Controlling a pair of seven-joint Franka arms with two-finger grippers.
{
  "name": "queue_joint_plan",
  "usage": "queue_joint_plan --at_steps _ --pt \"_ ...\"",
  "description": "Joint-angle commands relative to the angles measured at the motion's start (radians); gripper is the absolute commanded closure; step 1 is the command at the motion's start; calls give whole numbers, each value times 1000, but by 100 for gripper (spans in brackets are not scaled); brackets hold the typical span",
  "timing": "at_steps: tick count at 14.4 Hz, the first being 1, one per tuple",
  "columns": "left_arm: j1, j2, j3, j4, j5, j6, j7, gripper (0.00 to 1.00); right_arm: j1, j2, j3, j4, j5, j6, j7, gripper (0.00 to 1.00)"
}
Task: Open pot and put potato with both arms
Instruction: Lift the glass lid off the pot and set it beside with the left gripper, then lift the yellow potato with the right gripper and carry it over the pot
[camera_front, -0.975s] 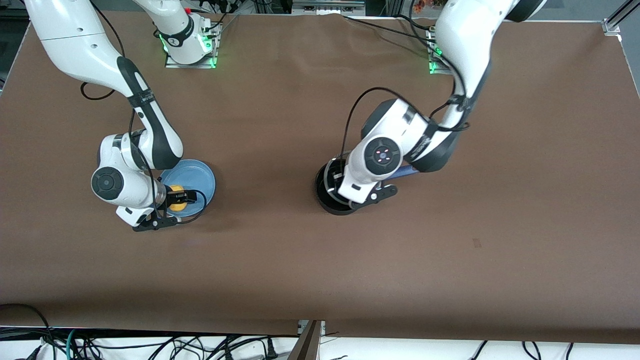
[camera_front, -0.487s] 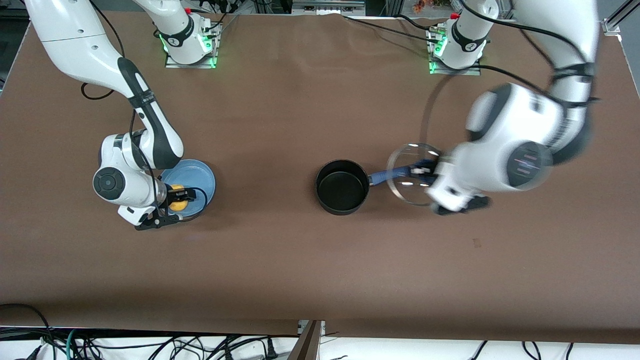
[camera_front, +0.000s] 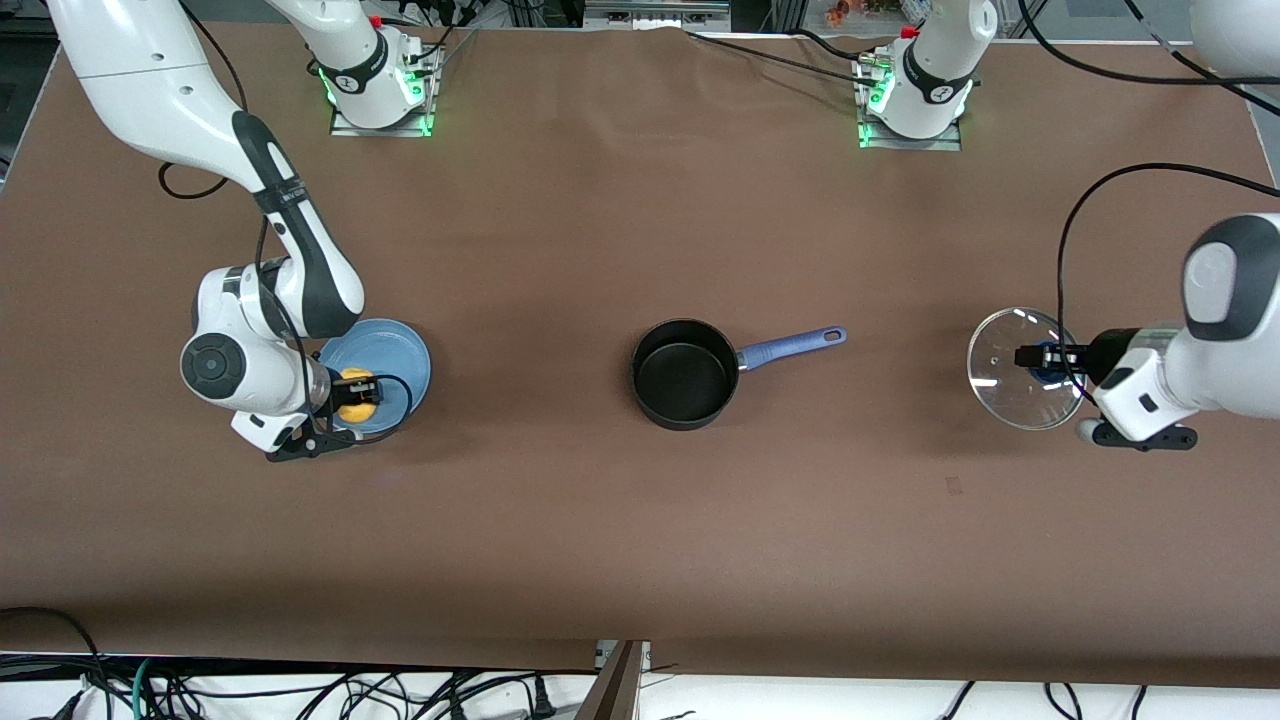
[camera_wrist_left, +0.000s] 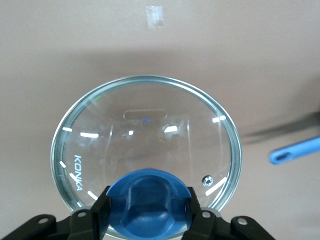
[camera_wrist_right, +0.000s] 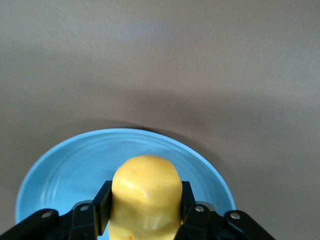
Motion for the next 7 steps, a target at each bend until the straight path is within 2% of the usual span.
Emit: queue_joint_plan --at_steps 1,3,5,7 --pt "7 -207 -15 -434 25 344 41 100 -1 -42 70 96 -3 -151 15 75" --pt "4 -197 -16 -530 26 505 42 100 35 -42 119 184 0 -226 114 75" --pt "-3 -162 -16 -608 35 662 42 100 130 -36 124 254 9 -268 279 75" --pt "-15 -96 -18 -605 45 704 39 100 248 -11 123 303 6 -256 482 77"
